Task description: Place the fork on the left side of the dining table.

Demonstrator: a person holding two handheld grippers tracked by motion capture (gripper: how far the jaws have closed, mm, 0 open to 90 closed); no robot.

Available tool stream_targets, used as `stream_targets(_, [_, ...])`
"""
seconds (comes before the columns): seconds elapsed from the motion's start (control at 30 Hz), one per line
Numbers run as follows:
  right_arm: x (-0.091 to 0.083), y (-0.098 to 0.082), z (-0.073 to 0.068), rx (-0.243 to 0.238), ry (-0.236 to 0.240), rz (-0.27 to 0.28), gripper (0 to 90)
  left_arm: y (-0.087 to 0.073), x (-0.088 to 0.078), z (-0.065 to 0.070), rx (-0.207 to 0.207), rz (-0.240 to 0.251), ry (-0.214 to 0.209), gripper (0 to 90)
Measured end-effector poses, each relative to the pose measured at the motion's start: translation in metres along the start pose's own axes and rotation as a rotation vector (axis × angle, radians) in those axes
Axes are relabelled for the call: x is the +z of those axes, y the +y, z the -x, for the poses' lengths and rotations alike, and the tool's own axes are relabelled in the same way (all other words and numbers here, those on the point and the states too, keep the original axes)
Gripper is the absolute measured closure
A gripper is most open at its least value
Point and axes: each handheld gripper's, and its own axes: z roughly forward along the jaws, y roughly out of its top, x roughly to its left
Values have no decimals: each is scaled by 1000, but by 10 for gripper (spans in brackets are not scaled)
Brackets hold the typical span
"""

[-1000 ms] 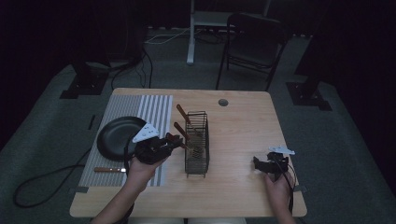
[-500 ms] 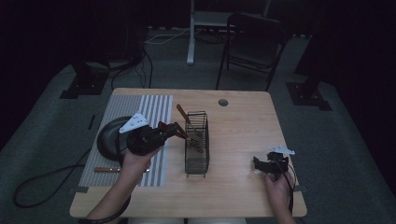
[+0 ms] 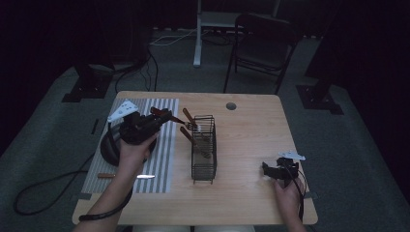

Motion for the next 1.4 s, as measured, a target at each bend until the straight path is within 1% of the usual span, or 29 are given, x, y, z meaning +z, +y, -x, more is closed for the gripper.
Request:
stream_targets(0.03, [0,0,0,0,0,0,123,0,0,0,0,0,0,771])
stream_targets(0.1, [0,0,0,0,0,0,123,1,-1,-6,-12,3,10,771])
stream_targets(0.13, [0,0,0,0,0,0,123,1,-3,-11,-19,8,23,771])
stream_targets(0.17, [0,0,0,1,0,0,123,1,-3,-11,-19,8,23,771])
stream_targets(0.37, [0,0,0,0,0,0,123,-3,-11,-27,-52,31,70,771])
stream_targets(0.57, [0,0,0,0,0,0,123,-6,-17,-46,-83,18,109,771])
stream_targets(0.6, [0,0,0,0,0,0,123,-7,-18,-49,-91,14,108,771])
stream_targets(0.73, [0,0,0,0,0,0,123,-10,-19,-63,-111,11,140,771])
stream_targets(0.77, [0,0,0,0,0,0,123,-11,-18,-66,-107,4,145,771])
stream_targets(0.8, [0,0,0,0,0,0,123,-14,-17,-73,-103,0,177,771])
stream_targets(0.83, [0,0,0,-1,0,1,123,-16,-16,-78,-110,-3,179,771])
stream_targets(0.87, [0,0,0,-1,0,1,123,-16,-16,-78,-110,-3,179,771])
stream_targets(0.93, [0,0,0,0,0,1,123,-20,-14,-87,-116,-8,208,772])
stream_targets(0.97, [0,0,0,0,0,1,123,-22,-13,-90,-121,-12,210,772])
stream_targets(1.03, [0,0,0,0,0,1,123,-25,-10,-99,-131,-14,231,772])
stream_targets(1.07, [0,0,0,2,0,0,123,-25,-9,-101,-135,-16,229,772])
stream_targets(1.13, [0,0,0,1,0,1,123,-27,-6,-107,-146,-20,241,772])
stream_targets(1.17, [0,0,0,0,0,1,123,-28,-4,-110,-144,-28,243,772])
stream_targets(1.2, [0,0,0,0,0,1,123,-28,-4,-110,-144,-28,243,772])
stream_targets(1.27, [0,0,0,0,0,0,123,-29,1,-120,-148,-33,254,772])
stream_targets(1.33, [0,0,0,0,0,0,123,-31,5,-128,-164,-35,253,772])
stream_targets(1.4, [0,0,0,0,0,0,123,-33,9,-135,-177,-42,264,771])
